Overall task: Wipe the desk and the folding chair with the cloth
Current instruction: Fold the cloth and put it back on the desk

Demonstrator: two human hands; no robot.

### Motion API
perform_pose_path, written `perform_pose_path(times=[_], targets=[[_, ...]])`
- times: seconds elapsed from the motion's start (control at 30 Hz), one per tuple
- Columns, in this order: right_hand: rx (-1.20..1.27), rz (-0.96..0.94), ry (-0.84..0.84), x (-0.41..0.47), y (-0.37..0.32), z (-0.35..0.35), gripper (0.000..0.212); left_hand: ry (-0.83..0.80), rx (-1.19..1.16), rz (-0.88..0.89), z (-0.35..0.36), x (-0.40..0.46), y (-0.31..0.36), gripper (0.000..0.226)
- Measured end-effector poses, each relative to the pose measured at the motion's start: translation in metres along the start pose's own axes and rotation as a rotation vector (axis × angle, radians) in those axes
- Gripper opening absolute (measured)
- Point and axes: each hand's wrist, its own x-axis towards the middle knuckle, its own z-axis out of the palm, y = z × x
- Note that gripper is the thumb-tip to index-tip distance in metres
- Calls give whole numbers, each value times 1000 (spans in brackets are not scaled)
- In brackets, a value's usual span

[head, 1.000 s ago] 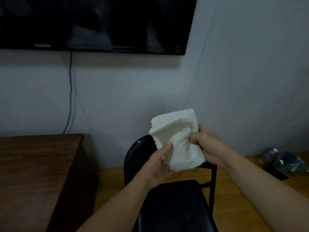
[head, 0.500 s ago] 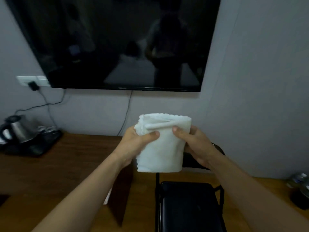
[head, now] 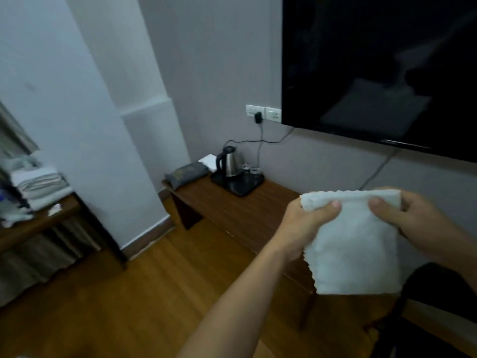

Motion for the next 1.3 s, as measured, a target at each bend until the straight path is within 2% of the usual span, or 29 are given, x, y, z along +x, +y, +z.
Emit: perform_pose_path(times=[0.07, 0.17, 0.33, 0.43, 0.67, 0.73, 0.83, 0.93, 1.0, 1.07, 1.13, 1.23, 1.3], targets=[[26, 14, -50, 28, -11, 37, 36, 58, 41, 53, -41, 1, 15, 33], [51, -16, -148, 72, -34, 92, 26, 134, 142, 154, -108, 14, 43, 25], [40, -114, -197, 156, -87, 172, 29, 122, 287, 226, -218, 40, 121, 36], [71, -145, -221, 207, -112, 214, 30, 127, 386, 236, -273, 60, 164, 26], [167, -145, -158, 316, -144, 312, 29, 276, 295, 277, -375, 115, 226, 32], [196, -156, -185, 341, -150, 334, 38, 311, 230, 270, -400, 126, 237, 34], [256, -82, -371, 379, -156, 359, 57, 341, 209, 270, -437, 141, 252, 41], [135, -7, -604, 416, -152, 385, 59, 388, 188, 317, -472, 158, 264, 42], [80, 11, -670, 444, -141, 406, 63, 439, 167, 350, -497, 174, 269, 41], [112, 24, -679, 472, -129, 428, 65, 486, 127, 378, -526, 194, 273, 42], [189, 42, -659, 504, -117, 452, 56, 509, 123, 387, -558, 216, 277, 41], [190, -32, -517, 558, -106, 487, 32, 526, 214, 361, -613, 254, 287, 30], [222, -55, -402, 596, -106, 506, 31, 543, 293, 302, -650, 280, 300, 36]])
